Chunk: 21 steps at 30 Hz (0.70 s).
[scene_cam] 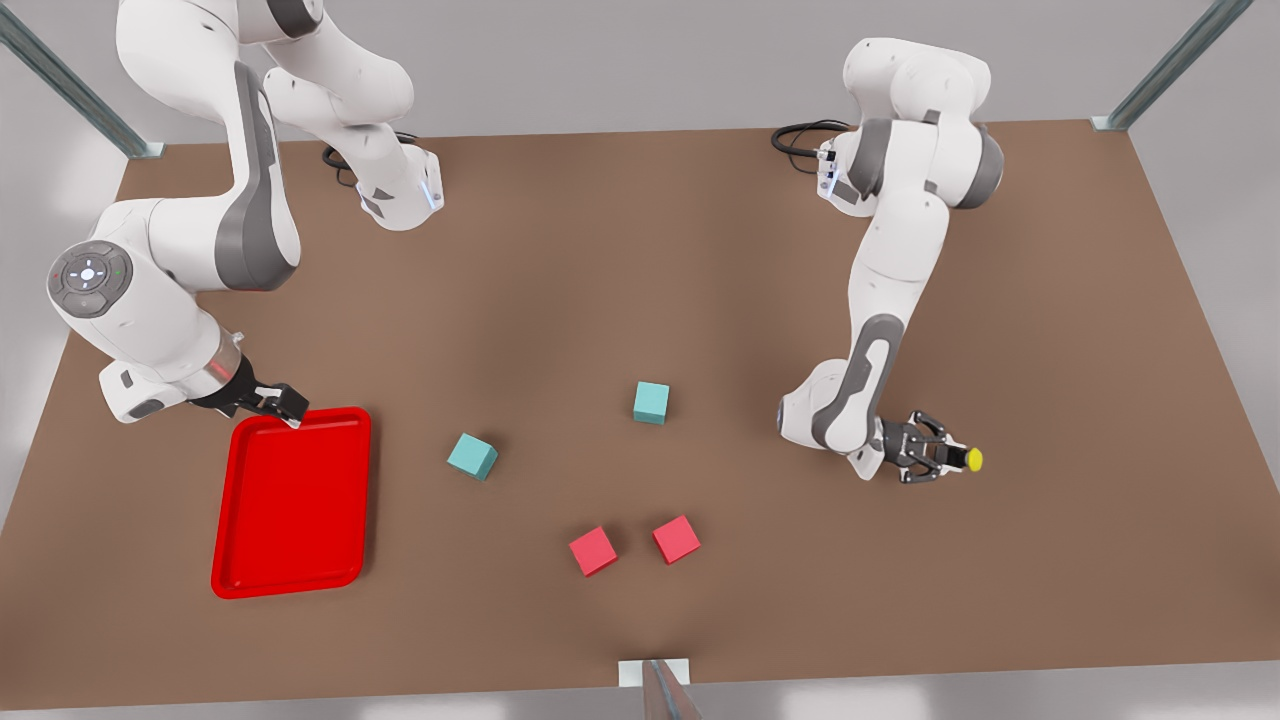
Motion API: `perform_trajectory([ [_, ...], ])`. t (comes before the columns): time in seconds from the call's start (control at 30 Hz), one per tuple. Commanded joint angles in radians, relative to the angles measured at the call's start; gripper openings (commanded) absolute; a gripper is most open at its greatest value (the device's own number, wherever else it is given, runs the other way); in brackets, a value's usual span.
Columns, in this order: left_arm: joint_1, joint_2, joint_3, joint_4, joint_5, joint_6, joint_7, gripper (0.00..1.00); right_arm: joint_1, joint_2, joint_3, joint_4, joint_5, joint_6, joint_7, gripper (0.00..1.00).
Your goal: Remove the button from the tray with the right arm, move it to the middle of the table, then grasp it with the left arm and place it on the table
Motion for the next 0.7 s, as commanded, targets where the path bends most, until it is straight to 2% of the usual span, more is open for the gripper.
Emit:
perform_trajectory([
  [0.0,0.0,0.0,-0.001,0.017,-0.017,0.028,-0.176,0.47,0.0,-0.001,0.0,0.001,0.001,-0.001,-0.001,1.0],
  [0.67,-0.023,0.029,-0.007,0.02,-0.027,0.03,-0.227,0.47,0.0,-0.001,0.0,0.001,0.001,-0.004,-0.001,1.0],
])
